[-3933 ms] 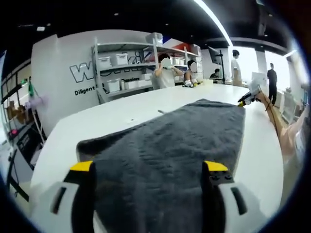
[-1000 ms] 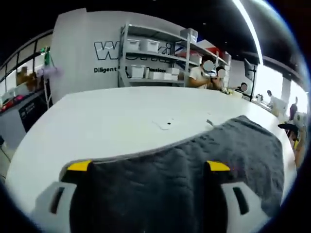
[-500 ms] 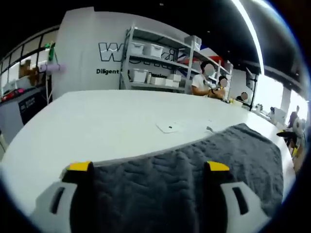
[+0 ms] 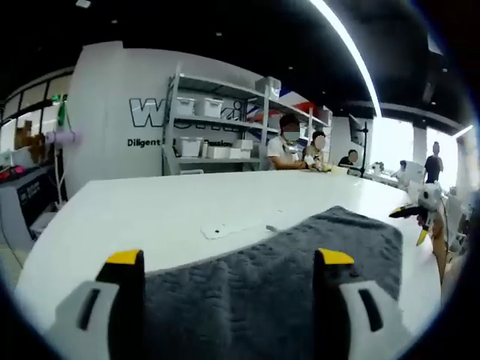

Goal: Fold the towel on the table until its edges align and the towel forms a compact rectangular stack.

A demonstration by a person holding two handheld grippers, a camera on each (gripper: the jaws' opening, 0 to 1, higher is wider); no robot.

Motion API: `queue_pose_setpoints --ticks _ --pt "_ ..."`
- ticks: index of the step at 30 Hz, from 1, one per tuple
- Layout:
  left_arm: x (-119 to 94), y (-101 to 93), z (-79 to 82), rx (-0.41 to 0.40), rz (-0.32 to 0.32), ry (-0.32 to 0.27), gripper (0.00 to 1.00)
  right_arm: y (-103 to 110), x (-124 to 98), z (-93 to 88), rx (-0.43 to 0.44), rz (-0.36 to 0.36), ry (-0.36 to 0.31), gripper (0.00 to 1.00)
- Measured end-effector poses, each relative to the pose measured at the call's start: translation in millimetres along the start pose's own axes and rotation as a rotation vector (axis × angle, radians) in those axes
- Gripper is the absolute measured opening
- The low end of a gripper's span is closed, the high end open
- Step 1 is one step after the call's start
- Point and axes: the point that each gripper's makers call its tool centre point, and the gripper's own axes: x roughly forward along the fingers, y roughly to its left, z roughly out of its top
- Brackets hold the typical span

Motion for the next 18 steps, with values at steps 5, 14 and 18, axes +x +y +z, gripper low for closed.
queue_pose_setpoints --ticks 5,14,18 --pt "-36.0 -12.7 -7.4 0.03 -0.006 0.008 0.99 -1.9 0.5 -2.4 0.012 0.001 0.006 0.99" --pt "-90.0 -49.3 -28.5 0.092 -0.057 0.019 0.99 -7.9 1.1 -4.4 0.013 -0.012 0.025 0.99" --pt "-107.4 -60.9 -39.9 0.117 -0.079 0.037 0.99 -10.1 -5.7 -8.0 0.007 -0.034 0.042 0.99"
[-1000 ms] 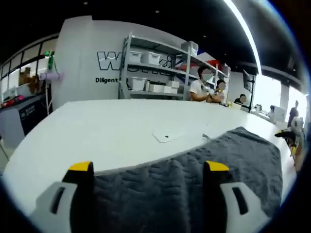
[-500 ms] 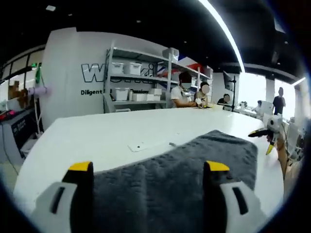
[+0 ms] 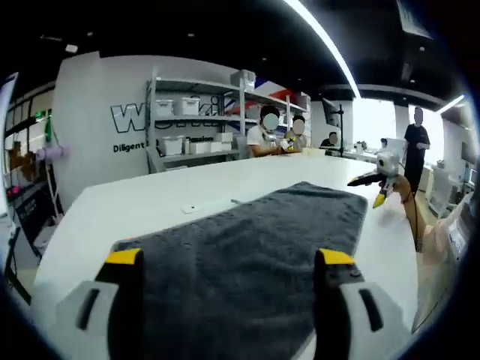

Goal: Fold the towel on the table until its edges align and the towel forms a compact rectangular stack.

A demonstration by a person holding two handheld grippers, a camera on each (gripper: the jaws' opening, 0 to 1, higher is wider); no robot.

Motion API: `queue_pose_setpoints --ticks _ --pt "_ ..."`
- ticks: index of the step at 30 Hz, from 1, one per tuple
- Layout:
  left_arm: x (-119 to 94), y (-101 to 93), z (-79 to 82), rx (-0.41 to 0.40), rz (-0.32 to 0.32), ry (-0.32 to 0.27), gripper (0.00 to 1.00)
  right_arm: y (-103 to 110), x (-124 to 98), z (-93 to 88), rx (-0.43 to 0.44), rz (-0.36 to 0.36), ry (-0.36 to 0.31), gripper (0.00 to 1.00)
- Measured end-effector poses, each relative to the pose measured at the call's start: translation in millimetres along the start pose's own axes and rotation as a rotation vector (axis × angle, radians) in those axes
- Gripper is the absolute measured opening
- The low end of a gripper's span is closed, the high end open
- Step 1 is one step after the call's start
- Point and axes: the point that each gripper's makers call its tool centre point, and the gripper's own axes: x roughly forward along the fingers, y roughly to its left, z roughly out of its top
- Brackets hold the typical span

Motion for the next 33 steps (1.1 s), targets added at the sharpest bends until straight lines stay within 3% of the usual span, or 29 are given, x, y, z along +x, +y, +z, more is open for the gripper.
queue_pose_setpoints --ticks 5,9,15,23,33 --pt "-17.9 -18.1 -20.5 0.03 -0.031 0.041 0.99 7.6 -13.2 -11.2 -0.013 0.001 0.026 0.99" --pt "-28.5 -40.3 -34.0 0.018 -0.064 0.024 0.99 8.7 -22.1 -20.8 -0.018 -0.016 0.044 0.99" --pt "-39.0 -59.8 -62.3 -0.009 -0.085 0.065 0.99 14.8 -31.2 -38.9 0.027 -0.022 0.068 0.99" --pt "-60.5 -52.6 -86.7 -0.058 -0.064 0.116 0.92 20.7 -46.6 -48.3 0.035 -0.038 0.061 0.97" --pt "-74.7 -44.0 -116.6 -0.086 -0.076 0.231 0.87 24.3 -52.1 -58.3 0.041 -0.034 0.089 0.94"
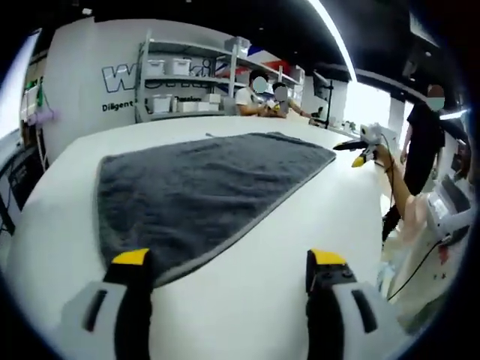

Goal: Fold the towel on the table until its edges align and the towel forms a compact rectangular stack.

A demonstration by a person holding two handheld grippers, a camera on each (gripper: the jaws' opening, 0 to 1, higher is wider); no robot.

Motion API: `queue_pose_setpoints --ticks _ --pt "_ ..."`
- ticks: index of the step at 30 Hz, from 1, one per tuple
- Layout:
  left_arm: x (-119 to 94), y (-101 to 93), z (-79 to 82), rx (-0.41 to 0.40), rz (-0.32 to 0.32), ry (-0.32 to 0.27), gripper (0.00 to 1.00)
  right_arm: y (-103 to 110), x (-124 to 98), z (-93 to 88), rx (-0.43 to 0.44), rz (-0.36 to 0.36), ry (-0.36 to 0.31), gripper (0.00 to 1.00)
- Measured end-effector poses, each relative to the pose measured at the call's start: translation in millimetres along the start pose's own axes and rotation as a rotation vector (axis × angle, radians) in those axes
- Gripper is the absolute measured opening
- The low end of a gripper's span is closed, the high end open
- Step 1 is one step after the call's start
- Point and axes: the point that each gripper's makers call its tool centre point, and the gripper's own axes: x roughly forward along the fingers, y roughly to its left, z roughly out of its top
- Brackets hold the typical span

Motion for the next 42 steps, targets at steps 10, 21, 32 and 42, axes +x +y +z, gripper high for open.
queue_pose_setpoints --ticks 10,21,32,42 --pt "3.9 16.2 -3.5 0.001 0.035 0.024 0.74 -16.0 -7.8 -6.6 0.033 -0.037 0.018 0.92" --pt "2.6 27.6 -5.8 0.056 0.074 0.071 0.6 -46.4 3.2 -19.2 0.084 -0.037 0.067 0.77" --pt "2.8 39.9 -4.4 0.038 0.105 0.075 0.47 -59.2 5.8 -28.7 0.124 -0.085 0.075 0.53" --pt "-3.8 49.6 -1.1 0.029 0.135 0.049 0.35 -77.2 4.6 -28.0 0.121 -0.151 0.037 0.25"
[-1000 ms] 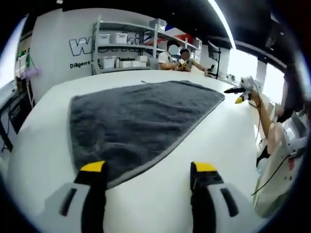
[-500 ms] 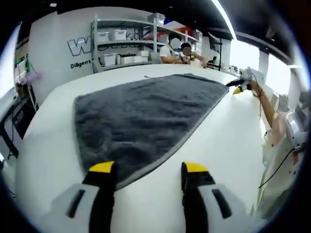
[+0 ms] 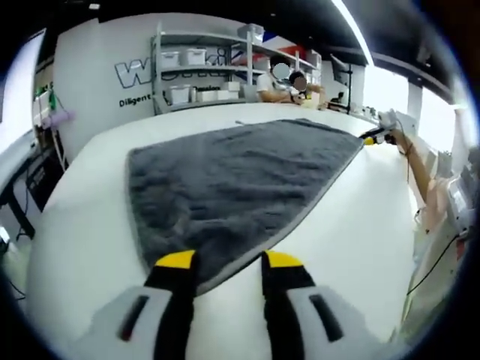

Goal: Fold the towel on the table until its edges align and the towel forms a compact rectangular stack.

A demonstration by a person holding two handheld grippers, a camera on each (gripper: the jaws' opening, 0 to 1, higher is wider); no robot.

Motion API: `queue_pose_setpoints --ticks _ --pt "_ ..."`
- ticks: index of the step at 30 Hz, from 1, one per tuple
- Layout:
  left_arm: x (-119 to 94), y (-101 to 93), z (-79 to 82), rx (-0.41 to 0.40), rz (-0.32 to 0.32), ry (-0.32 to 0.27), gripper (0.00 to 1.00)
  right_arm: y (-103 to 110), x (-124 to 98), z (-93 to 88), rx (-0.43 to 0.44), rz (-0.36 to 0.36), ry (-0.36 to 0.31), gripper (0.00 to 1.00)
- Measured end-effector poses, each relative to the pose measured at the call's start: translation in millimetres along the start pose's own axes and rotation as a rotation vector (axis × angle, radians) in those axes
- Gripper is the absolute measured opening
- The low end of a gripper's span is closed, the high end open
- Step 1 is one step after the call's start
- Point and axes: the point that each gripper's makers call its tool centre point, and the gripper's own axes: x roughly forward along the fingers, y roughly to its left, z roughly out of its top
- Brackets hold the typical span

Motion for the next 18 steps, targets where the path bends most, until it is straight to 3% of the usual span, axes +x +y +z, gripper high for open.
queue_pose_setpoints --ticks 7,12,18 --pt "-0.8 5.3 1.6 0.01 0.025 -0.006 0.19 -8.9 0.5 0.5 -0.029 -0.037 0.007 0.04" --pt "-0.6 10.2 3.9 0.04 0.047 0.003 0.08 -8.3 0.8 0.3 -0.029 -0.043 -0.001 0.02" --pt "-3.8 7.2 2.9 0.051 0.036 0.031 0.07 -6.1 -6.0 -1.4 -0.043 -0.034 -0.005 0.02"
